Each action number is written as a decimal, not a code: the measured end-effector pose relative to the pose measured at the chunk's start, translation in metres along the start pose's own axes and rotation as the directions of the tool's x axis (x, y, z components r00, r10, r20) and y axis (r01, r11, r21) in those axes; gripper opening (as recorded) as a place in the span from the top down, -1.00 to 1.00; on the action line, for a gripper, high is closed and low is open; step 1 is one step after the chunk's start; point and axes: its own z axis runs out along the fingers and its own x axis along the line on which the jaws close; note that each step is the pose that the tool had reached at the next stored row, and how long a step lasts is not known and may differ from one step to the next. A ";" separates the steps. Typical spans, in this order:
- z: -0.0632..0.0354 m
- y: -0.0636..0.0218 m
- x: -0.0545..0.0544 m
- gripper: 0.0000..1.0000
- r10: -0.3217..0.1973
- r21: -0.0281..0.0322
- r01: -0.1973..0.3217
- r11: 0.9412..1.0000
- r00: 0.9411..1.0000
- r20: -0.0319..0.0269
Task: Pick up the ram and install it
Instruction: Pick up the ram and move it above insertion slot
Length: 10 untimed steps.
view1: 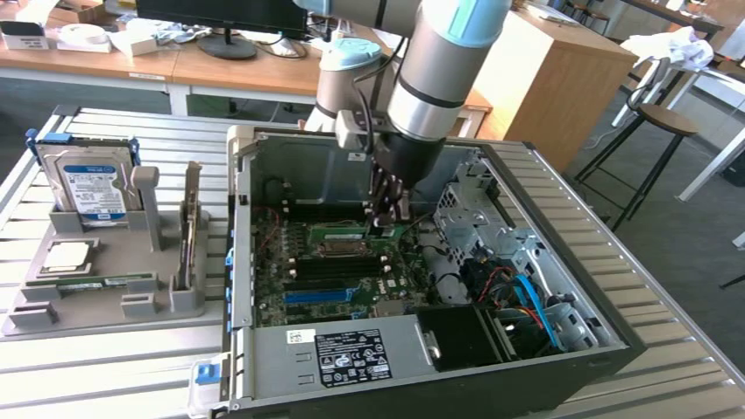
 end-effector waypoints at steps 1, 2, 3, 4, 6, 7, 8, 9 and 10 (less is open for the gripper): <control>0.0008 0.0000 0.000 0.77 0.000 0.000 0.000 1.000 1.000 0.000; 0.0016 0.0000 0.000 0.77 0.000 0.000 0.000 1.000 1.000 0.000; 0.0024 -0.0001 0.000 0.77 0.000 0.000 0.000 1.000 1.000 0.000; 0.0032 -0.0001 0.000 0.77 0.000 0.000 0.000 1.000 1.000 0.000; 0.0046 -0.0002 0.000 0.77 0.000 0.000 0.000 1.000 1.000 0.000; 0.0053 -0.0002 0.000 0.77 0.000 0.000 0.000 1.000 1.000 0.000; 0.0060 -0.0002 0.000 0.77 0.000 0.000 0.000 1.000 1.000 0.000; 0.0068 -0.0002 0.000 0.77 0.000 0.000 0.000 1.000 1.000 0.000; 0.0075 -0.0003 0.000 0.77 0.000 0.000 0.000 1.000 1.000 0.000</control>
